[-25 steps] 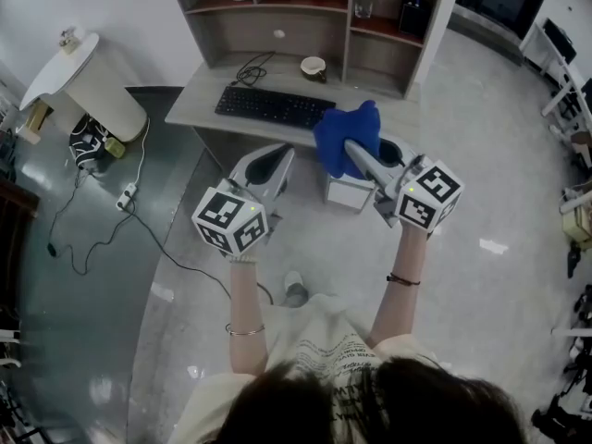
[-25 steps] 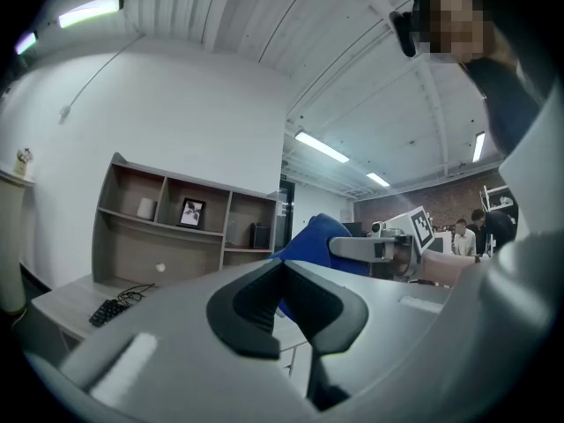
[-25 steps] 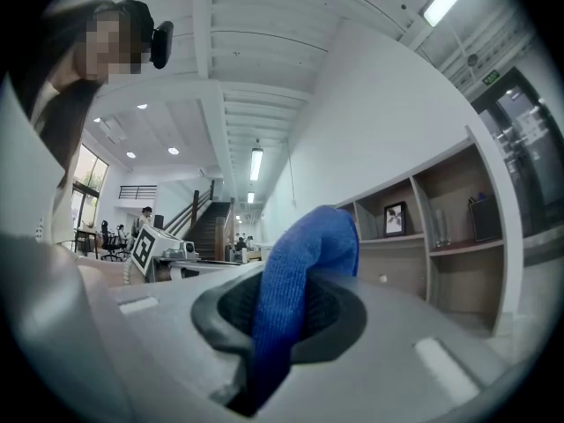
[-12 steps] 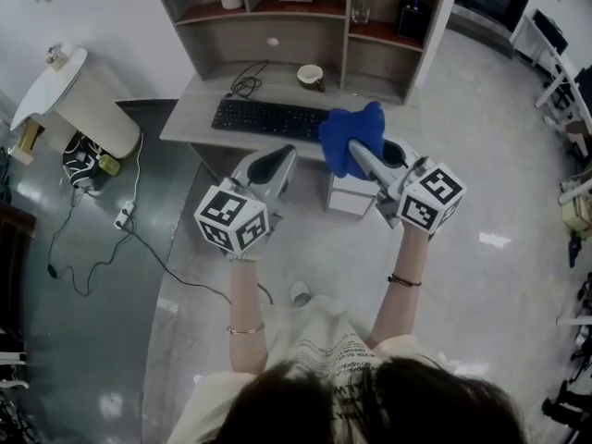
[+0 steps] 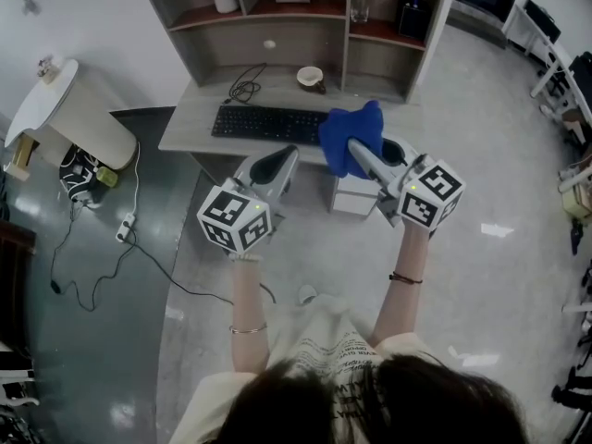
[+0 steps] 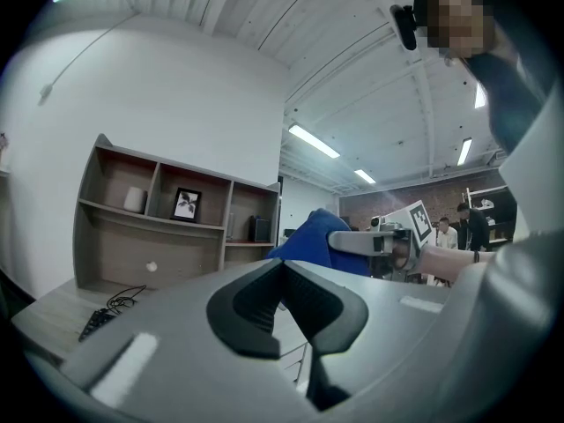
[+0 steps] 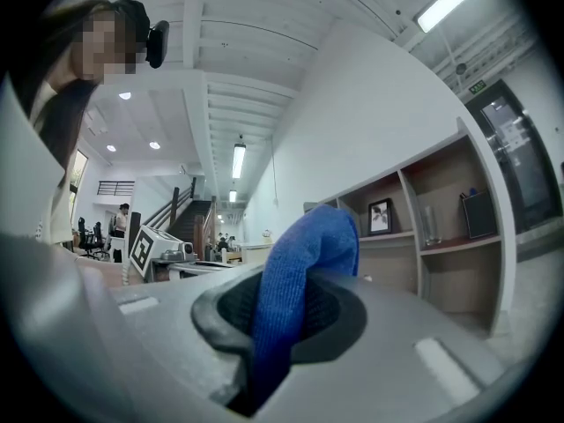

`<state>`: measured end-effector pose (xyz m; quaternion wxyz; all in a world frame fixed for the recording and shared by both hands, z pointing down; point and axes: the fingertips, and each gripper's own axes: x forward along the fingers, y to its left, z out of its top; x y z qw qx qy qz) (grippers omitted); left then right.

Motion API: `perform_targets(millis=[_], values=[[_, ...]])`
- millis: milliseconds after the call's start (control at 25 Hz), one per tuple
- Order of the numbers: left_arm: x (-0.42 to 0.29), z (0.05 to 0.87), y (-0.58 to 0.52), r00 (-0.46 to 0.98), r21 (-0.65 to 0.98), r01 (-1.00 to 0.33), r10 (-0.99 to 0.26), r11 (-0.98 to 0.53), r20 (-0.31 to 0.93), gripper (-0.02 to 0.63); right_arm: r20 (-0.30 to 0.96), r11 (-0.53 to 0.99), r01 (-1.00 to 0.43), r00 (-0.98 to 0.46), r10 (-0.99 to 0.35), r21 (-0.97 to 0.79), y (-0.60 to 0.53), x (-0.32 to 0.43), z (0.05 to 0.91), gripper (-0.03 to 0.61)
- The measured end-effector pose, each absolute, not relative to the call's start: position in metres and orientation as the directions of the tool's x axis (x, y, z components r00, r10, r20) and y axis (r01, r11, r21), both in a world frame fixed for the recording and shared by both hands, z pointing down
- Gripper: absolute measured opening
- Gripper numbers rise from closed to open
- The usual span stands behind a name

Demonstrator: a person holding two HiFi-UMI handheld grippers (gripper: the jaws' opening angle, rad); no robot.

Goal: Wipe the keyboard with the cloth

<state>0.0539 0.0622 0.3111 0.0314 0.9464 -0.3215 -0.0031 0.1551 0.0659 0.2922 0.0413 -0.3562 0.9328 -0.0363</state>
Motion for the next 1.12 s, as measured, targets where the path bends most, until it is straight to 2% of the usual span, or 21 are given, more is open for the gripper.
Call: perform_targets(millis=[1120], values=[[0.044, 0.350, 0.014, 0.818, 0.123, -0.575, -0.571, -0.809, 0.069, -0.003, 0.014, 0.687, -0.713, -0.695, -0.719, -0.141, 0.022, 0.146, 0.325, 0.052]])
